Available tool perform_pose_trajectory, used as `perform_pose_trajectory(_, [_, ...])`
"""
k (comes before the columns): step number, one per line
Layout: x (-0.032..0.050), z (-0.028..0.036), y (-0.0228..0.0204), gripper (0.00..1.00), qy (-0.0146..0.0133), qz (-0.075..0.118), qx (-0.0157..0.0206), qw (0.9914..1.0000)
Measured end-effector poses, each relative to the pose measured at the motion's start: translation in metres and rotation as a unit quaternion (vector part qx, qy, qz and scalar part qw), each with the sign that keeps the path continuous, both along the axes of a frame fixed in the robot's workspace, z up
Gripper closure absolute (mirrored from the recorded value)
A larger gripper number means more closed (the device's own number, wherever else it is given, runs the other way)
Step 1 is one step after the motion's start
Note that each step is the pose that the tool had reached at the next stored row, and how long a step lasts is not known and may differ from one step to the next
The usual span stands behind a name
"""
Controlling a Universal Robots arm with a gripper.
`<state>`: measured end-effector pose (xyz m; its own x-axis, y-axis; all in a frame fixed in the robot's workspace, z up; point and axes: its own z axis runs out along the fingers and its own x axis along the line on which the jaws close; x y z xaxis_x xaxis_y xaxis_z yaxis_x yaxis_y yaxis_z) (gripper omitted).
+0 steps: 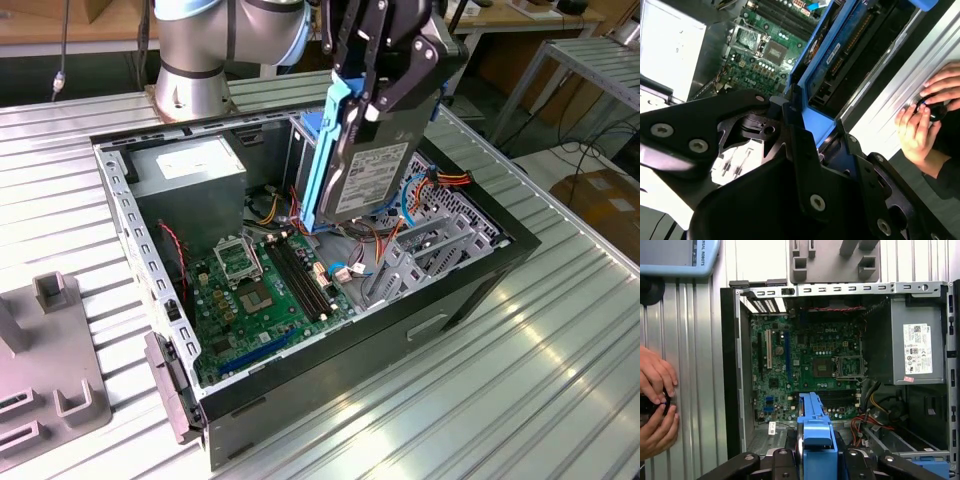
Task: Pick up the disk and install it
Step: 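Insert the disk into the insertion slot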
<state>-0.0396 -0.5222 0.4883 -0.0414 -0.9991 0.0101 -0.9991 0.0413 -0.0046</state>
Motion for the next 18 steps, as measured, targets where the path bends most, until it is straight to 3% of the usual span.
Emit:
perform_pose_trajectory(1, [0.0091, -0.0017, -0.0006, 0.63, 0.0000, 0.000, 0.0000, 1.00000])
perform_pose_trajectory(4, [0.0236, -0.0039, -0.0020, 0.63, -0.0001, 0.000, 0.0001, 1.00000])
perform_pose_trajectory(5, [0.0268, -0.0044, -0.0026, 0.63, 0.0000, 0.000, -0.0001, 1.00000])
perform_pose_trajectory(10, [0.0307, -0.0070, -0.0158, 0.63, 0.0000, 0.000, -0.0005, 1.00000])
perform_pose_trajectory(12, [0.0364, -0.0076, -0.0174, 0.63, -0.0001, 0.000, -0.0004, 1.00000])
perform_pose_trajectory(14, [0.0499, -0.0083, -0.0178, 0.63, 0.0000, 0.000, -0.0006, 1.00000])
perform_pose_trajectory(18, [0.0617, -0.0093, -0.0197, 0.63, 0.0000, 0.000, -0.0005, 1.00000])
